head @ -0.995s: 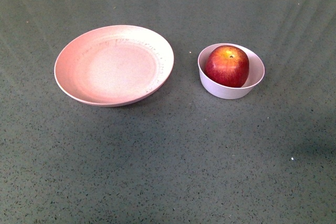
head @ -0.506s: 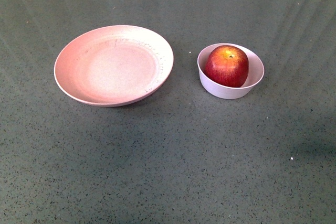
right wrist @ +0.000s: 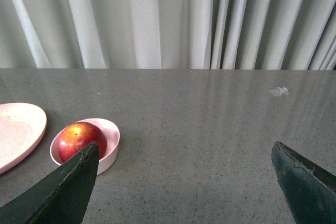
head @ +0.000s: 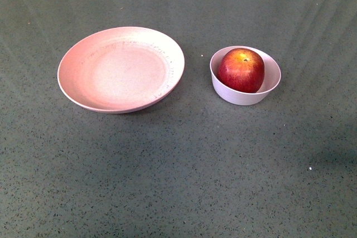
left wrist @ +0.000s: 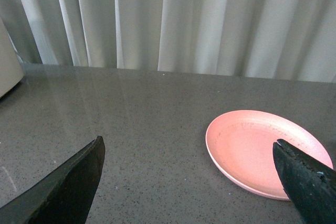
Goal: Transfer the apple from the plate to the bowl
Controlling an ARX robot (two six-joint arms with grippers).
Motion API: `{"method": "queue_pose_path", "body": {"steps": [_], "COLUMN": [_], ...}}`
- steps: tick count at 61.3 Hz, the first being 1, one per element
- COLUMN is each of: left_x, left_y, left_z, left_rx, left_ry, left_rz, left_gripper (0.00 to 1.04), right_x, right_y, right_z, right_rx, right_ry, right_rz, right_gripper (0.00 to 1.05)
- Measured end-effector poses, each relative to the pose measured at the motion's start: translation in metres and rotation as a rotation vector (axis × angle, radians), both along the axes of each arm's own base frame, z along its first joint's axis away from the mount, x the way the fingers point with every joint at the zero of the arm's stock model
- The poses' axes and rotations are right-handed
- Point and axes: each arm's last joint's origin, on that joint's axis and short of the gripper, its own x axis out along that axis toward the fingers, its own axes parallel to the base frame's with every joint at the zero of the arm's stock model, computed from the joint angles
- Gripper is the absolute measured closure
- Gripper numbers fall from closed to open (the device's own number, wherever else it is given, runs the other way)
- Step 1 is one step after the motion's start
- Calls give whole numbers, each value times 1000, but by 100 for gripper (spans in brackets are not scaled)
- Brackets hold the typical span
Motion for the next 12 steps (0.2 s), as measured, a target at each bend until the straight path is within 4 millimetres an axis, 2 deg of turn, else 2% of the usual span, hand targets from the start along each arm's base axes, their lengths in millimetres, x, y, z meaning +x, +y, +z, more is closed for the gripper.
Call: {"method": "queue_pose_path", "body": {"steps": [12], "left_x": [0], "left_y": [0], "left_z": [0], "left_rx": [0], "left_ry": [0], "left_rz": [0], "left_gripper": [9], "right_x": [0], "right_y": [0], "right_z": [0], "right_rx": [0], "right_ry": [0], "right_rz": [0], "right_gripper": [9]}}
